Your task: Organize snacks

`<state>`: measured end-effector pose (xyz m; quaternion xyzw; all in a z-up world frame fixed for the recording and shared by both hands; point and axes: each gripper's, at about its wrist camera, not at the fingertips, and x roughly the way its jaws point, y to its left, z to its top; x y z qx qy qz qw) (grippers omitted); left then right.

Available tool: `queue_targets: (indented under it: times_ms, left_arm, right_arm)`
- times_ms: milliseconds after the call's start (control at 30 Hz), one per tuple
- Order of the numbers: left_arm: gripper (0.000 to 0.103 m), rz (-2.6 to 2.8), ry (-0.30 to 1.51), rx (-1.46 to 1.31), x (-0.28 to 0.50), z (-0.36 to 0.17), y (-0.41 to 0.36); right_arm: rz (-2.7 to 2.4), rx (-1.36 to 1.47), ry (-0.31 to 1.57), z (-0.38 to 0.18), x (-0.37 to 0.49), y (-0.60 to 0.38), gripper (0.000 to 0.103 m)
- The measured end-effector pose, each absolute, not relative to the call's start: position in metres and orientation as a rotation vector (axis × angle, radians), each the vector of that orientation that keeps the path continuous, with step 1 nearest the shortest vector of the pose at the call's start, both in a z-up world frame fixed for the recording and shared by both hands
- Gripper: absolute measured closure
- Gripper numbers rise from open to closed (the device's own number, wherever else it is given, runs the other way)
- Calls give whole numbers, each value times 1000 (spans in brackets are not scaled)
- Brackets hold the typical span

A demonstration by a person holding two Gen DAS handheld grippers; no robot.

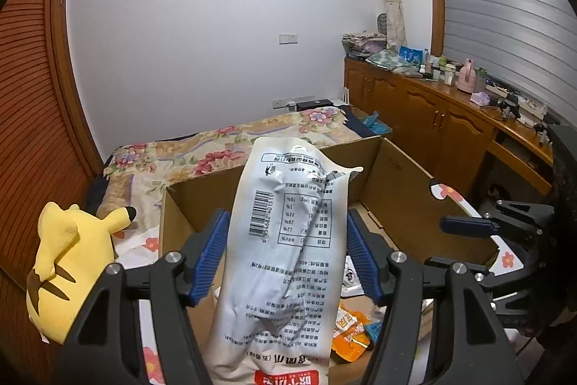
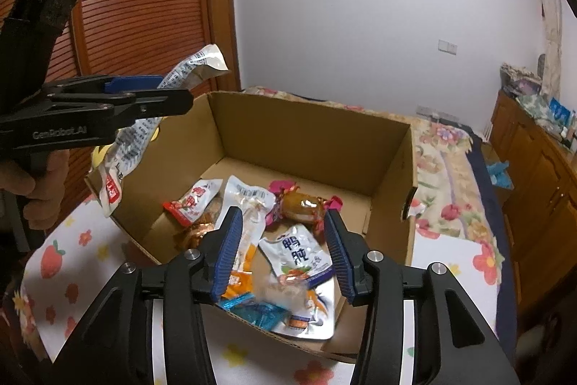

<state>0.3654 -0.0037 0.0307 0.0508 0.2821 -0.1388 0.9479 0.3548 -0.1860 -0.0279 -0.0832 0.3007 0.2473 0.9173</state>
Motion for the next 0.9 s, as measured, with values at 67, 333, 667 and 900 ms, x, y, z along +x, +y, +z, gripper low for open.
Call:
queue_targets:
  times_ms: [67,333,667,900]
  left_arm:
    - [38,-279,573,108,366,32,-6]
    - [35,-285,529,119,364,46,-12]
    - [32,-284,512,103,326,43,-10]
    - [28,-272,482,91,270,40,-2]
  right_arm:
    - [503,-176,619,-29,354,-184,52]
    - [500,-174,616,-27,347,-184,48]
    - [499,-152,603,-22,329,-183,46]
    - [482,-130,574,-14,297,-182,43]
